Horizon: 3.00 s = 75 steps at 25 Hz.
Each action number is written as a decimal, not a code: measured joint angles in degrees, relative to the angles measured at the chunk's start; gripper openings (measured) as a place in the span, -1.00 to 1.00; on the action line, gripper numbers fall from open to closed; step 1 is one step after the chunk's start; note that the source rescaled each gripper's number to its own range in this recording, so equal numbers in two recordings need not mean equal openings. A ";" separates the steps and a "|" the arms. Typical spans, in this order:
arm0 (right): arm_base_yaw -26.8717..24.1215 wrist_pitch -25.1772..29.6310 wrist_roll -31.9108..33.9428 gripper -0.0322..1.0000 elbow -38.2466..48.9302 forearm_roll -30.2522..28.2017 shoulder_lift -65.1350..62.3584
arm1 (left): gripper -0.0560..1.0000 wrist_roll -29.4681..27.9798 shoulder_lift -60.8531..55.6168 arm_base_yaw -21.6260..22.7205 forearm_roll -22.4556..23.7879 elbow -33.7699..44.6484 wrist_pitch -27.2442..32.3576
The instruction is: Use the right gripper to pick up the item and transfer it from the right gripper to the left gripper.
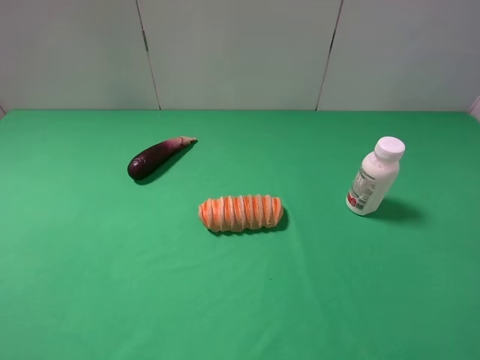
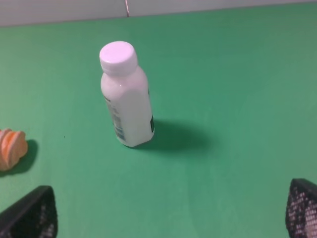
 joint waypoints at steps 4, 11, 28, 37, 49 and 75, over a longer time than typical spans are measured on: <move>0.00 0.00 0.00 1.00 0.00 0.00 0.00 | 0.93 0.00 0.00 0.00 0.00 0.00 0.00; 0.00 0.00 0.00 1.00 0.00 0.00 0.00 | 0.93 0.00 0.00 0.00 0.00 0.00 0.00; 0.00 0.00 0.00 1.00 0.00 -0.32 0.00 | 0.93 0.00 0.00 0.00 0.03 0.00 0.00; 0.00 -0.17 0.00 1.00 0.00 -0.63 0.16 | 0.93 0.00 0.00 0.00 0.03 0.00 0.00; 0.00 -0.03 0.00 1.00 -18.60 -1.20 36.56 | 0.93 0.00 0.00 0.00 0.03 0.00 0.00; 16.86 2.99 10.26 1.00 -45.57 -11.03 85.99 | 0.93 0.00 0.00 0.00 0.03 0.00 0.00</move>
